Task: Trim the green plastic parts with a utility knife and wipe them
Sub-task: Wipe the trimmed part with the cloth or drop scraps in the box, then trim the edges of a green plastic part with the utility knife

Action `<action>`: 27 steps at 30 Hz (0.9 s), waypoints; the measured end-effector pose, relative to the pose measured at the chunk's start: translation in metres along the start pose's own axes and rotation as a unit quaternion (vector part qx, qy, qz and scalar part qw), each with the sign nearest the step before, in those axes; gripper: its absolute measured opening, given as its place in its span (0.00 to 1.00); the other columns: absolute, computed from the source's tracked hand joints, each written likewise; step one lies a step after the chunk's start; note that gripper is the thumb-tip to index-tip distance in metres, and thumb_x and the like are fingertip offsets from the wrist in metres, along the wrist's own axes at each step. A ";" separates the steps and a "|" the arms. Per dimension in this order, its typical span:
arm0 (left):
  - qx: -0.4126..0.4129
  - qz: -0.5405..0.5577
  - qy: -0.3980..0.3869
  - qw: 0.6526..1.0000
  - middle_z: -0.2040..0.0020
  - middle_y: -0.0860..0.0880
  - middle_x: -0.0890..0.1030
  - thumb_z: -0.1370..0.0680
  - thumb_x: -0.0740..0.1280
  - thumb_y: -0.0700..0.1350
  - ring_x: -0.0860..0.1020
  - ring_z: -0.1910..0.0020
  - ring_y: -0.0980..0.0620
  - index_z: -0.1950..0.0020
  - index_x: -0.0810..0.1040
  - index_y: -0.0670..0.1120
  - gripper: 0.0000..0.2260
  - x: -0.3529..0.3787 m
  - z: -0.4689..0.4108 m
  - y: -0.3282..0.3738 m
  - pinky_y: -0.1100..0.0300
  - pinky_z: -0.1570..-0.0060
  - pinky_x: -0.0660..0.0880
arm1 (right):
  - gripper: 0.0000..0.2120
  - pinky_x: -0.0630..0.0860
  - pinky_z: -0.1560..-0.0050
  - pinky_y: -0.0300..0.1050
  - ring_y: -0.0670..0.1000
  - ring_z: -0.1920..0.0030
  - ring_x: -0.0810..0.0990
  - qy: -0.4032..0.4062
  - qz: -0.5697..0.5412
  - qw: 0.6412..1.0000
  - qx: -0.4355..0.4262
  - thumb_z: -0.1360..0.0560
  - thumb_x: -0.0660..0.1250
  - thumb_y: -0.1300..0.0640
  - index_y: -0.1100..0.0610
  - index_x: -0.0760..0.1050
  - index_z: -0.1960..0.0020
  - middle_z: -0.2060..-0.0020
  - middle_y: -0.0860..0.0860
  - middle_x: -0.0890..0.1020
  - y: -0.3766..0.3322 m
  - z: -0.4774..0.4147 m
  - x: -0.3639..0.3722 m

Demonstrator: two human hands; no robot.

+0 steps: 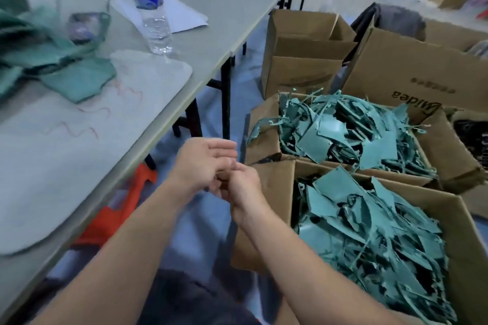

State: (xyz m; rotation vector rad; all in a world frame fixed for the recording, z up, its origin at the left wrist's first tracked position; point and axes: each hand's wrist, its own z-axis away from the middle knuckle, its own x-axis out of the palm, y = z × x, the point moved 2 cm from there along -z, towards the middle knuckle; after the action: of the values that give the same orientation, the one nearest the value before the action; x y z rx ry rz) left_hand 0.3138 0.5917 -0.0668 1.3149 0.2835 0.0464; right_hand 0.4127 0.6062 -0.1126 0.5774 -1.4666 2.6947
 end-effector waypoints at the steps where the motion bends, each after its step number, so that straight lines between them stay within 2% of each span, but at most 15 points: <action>1: 0.004 -0.017 0.020 1.000 0.53 0.51 0.88 0.27 0.72 0.32 0.87 0.55 0.46 0.52 0.84 0.52 0.14 -0.021 0.004 0.009 0.44 0.55 0.84 | 0.14 0.71 0.69 0.43 0.51 0.73 0.73 -0.032 0.018 0.999 -0.021 0.27 0.58 0.74 0.63 0.80 0.56 0.68 0.59 0.78 -0.012 0.006 0.020; 3: 0.034 -0.048 0.079 0.995 0.59 0.48 0.88 0.33 0.77 0.42 0.85 0.66 0.47 0.56 0.86 0.52 0.08 -0.063 0.019 0.031 0.50 0.65 0.82 | 0.17 0.71 0.73 0.39 0.51 0.74 0.74 -0.109 0.050 0.991 -0.063 0.28 0.59 0.74 0.60 0.83 0.60 0.70 0.58 0.78 -0.030 0.020 0.062; 4: 0.059 -0.049 0.124 0.989 0.62 0.46 0.87 0.37 0.78 0.47 0.82 0.72 0.49 0.57 0.86 0.52 0.09 -0.084 0.027 0.042 0.55 0.69 0.79 | 0.17 0.70 0.75 0.37 0.50 0.75 0.74 -0.145 0.058 0.984 -0.086 0.28 0.60 0.74 0.58 0.84 0.62 0.71 0.57 0.79 -0.036 0.028 0.083; 6: 0.116 -0.029 0.238 0.964 0.69 0.46 0.84 0.37 0.78 0.53 0.78 0.77 0.50 0.61 0.85 0.54 0.08 -0.123 0.048 0.059 0.58 0.73 0.76 | 0.16 0.71 0.75 0.38 0.50 0.74 0.75 -0.207 0.066 0.968 -0.125 0.26 0.61 0.74 0.58 0.81 0.62 0.71 0.55 0.80 -0.043 0.045 0.125; 7: 0.145 -0.021 0.291 0.945 0.73 0.47 0.81 0.34 0.76 0.55 0.76 0.80 0.50 0.63 0.84 0.53 0.07 -0.143 0.062 0.065 0.60 0.76 0.73 | 0.14 0.72 0.73 0.40 0.51 0.73 0.76 -0.237 0.073 0.959 -0.137 0.25 0.61 0.73 0.59 0.80 0.60 0.70 0.55 0.81 -0.045 0.055 0.145; 10: 0.194 -0.043 0.436 0.878 0.79 0.45 0.74 0.25 0.69 0.60 0.71 0.82 0.53 0.66 0.82 0.49 0.17 -0.213 0.109 0.074 0.64 0.77 0.67 | 0.12 0.77 0.70 0.43 0.54 0.71 0.79 -0.328 0.096 0.927 -0.156 0.26 0.61 0.74 0.61 0.79 0.57 0.67 0.60 0.84 -0.040 0.082 0.208; 13: 0.181 -0.068 0.555 0.809 0.81 0.47 0.71 0.19 0.64 0.59 0.69 0.81 0.51 0.68 0.81 0.49 0.22 -0.285 0.163 0.060 0.60 0.75 0.65 | 0.14 0.77 0.71 0.45 0.55 0.70 0.79 -0.414 0.122 0.888 -0.159 0.27 0.62 0.74 0.59 0.80 0.60 0.67 0.61 0.83 -0.012 0.106 0.275; 15: 0.150 -0.118 0.634 0.749 0.80 0.50 0.69 0.19 0.63 0.57 0.66 0.79 0.54 0.68 0.79 0.48 0.22 -0.324 0.201 0.044 0.58 0.75 0.63 | 0.17 0.77 0.69 0.47 0.55 0.70 0.79 -0.463 0.158 0.856 -0.169 0.27 0.64 0.74 0.55 0.82 0.64 0.68 0.60 0.83 0.010 0.117 0.318; 18: 0.054 -0.185 0.726 0.660 0.73 0.49 0.74 0.21 0.60 0.61 0.74 0.71 0.50 0.62 0.80 0.47 0.22 -0.369 0.261 0.012 0.52 0.67 0.71 | 0.21 0.77 0.64 0.42 0.47 0.69 0.79 -0.510 0.253 0.786 -0.240 0.26 0.66 0.73 0.50 0.82 0.67 0.69 0.50 0.84 0.047 0.132 0.375; 20: -0.010 -0.187 0.753 0.631 0.62 0.54 0.84 0.23 0.54 0.66 0.81 0.58 0.48 0.50 0.84 0.54 0.24 -0.392 0.298 -0.012 0.51 0.54 0.76 | 0.19 0.73 0.62 0.34 0.39 0.67 0.78 -0.530 0.319 0.728 -0.295 0.28 0.65 0.72 0.49 0.83 0.63 0.66 0.43 0.85 0.071 0.144 0.404; 21: -0.034 -0.182 0.760 0.623 0.52 0.55 0.86 0.24 0.52 0.68 0.82 0.50 0.47 0.41 0.83 0.59 0.26 -0.403 0.314 -0.025 0.51 0.47 0.75 | 0.18 0.74 0.59 0.33 0.38 0.62 0.79 -0.534 0.346 0.702 -0.319 0.29 0.65 0.71 0.49 0.84 0.60 0.63 0.39 0.84 0.081 0.149 0.417; 23: -0.037 -0.169 0.766 0.619 0.36 0.54 0.82 0.24 0.52 0.68 0.79 0.38 0.49 0.26 0.73 0.60 0.29 -0.419 0.338 -0.049 0.50 0.37 0.72 | 0.17 0.74 0.48 0.34 0.38 0.49 0.79 -0.534 0.382 0.656 -0.373 0.29 0.65 0.68 0.48 0.84 0.53 0.54 0.34 0.81 0.098 0.158 0.442; 25: -0.003 -0.141 0.770 0.622 0.27 0.53 0.74 0.22 0.56 0.63 0.71 0.28 0.53 0.20 0.63 0.56 0.30 -0.428 0.349 -0.070 0.50 0.29 0.68 | 0.17 0.70 0.42 0.30 0.45 0.38 0.77 -0.522 0.393 0.632 -0.417 0.27 0.65 0.67 0.50 0.83 0.46 0.45 0.39 0.77 0.108 0.163 0.469; 26: 0.011 -0.120 0.773 0.623 0.24 0.54 0.70 0.21 0.57 0.61 0.69 0.26 0.55 0.19 0.61 0.55 0.30 -0.430 0.349 -0.079 0.52 0.27 0.66 | 0.17 0.66 0.41 0.25 0.48 0.34 0.75 -0.508 0.396 0.628 -0.437 0.26 0.66 0.67 0.52 0.83 0.43 0.42 0.43 0.76 0.111 0.163 0.485; 27: 0.019 -0.094 0.777 0.622 0.24 0.57 0.69 0.20 0.58 0.59 0.67 0.26 0.58 0.20 0.61 0.57 0.29 -0.430 0.348 -0.087 0.54 0.28 0.65 | 0.18 0.62 0.39 0.24 0.50 0.31 0.72 -0.491 0.403 0.623 -0.457 0.25 0.66 0.67 0.53 0.81 0.39 0.38 0.47 0.76 0.112 0.163 0.501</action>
State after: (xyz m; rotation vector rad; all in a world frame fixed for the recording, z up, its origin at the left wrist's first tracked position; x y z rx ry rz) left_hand -0.0317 0.1560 0.0046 0.9316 1.9134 1.0506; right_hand -0.0248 0.3326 0.0419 1.6438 -3.6516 1.1243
